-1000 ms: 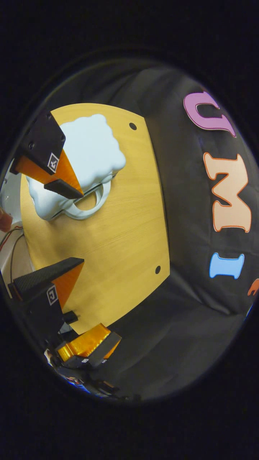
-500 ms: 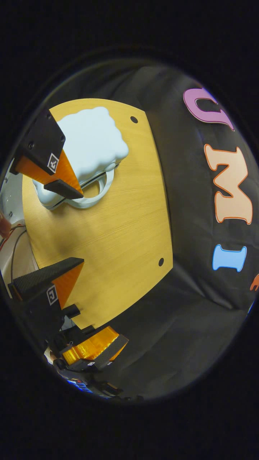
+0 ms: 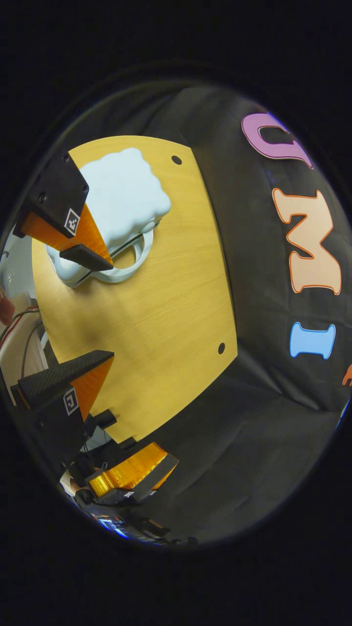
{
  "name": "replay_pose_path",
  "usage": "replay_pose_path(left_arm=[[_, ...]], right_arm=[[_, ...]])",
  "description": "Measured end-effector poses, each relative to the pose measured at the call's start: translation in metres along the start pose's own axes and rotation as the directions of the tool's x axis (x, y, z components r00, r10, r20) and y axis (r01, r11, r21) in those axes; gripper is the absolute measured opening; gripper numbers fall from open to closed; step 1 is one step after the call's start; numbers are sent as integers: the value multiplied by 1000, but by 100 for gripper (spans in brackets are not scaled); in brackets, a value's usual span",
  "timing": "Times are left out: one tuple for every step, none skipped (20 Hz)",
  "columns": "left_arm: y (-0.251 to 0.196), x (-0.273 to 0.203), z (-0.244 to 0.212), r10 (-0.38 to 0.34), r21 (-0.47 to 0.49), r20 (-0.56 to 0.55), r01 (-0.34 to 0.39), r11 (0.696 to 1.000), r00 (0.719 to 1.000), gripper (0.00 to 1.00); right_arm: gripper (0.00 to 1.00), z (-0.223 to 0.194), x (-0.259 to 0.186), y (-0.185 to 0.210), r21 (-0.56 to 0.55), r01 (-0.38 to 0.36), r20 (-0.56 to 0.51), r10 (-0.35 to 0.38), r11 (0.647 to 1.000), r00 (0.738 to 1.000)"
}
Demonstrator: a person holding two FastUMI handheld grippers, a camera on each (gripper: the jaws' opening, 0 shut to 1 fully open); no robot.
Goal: First open the suitcase, pack the skin care products into it, and then close the suitcase.
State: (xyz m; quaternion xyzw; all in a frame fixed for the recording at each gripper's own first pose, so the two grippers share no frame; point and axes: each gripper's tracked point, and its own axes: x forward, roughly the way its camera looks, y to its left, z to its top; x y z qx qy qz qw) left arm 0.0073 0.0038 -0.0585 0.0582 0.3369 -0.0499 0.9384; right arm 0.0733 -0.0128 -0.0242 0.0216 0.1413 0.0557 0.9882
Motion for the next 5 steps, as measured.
replay_pose_path(left_arm=[[2, -2, 1, 0, 8, 3, 0, 1000, 1000, 96], [3, -1, 3, -3, 15, 5, 3, 1000, 1000, 96], [4, -2, 4, -9, 20, 6, 9, 1000, 1000, 96], [5, -3, 5, -16, 27, 7, 16, 1000, 1000, 96], [6, -4, 5, -21, 34, 5, 21, 999, 1000, 96]], right_arm=[[91, 2, -1, 2, -4, 7, 4, -7, 1000, 1000], [91, 3, -1, 5, -6, 12, 6, -12, 1000, 1000], [91, 4, -1, 8, -5, 16, 9, -16, 1000, 1000], [91, 4, -2, 11, -2, 20, 12, -20, 1000, 1000], [91, 4, -2, 12, 2, 24, 12, -24, 1000, 1000]])
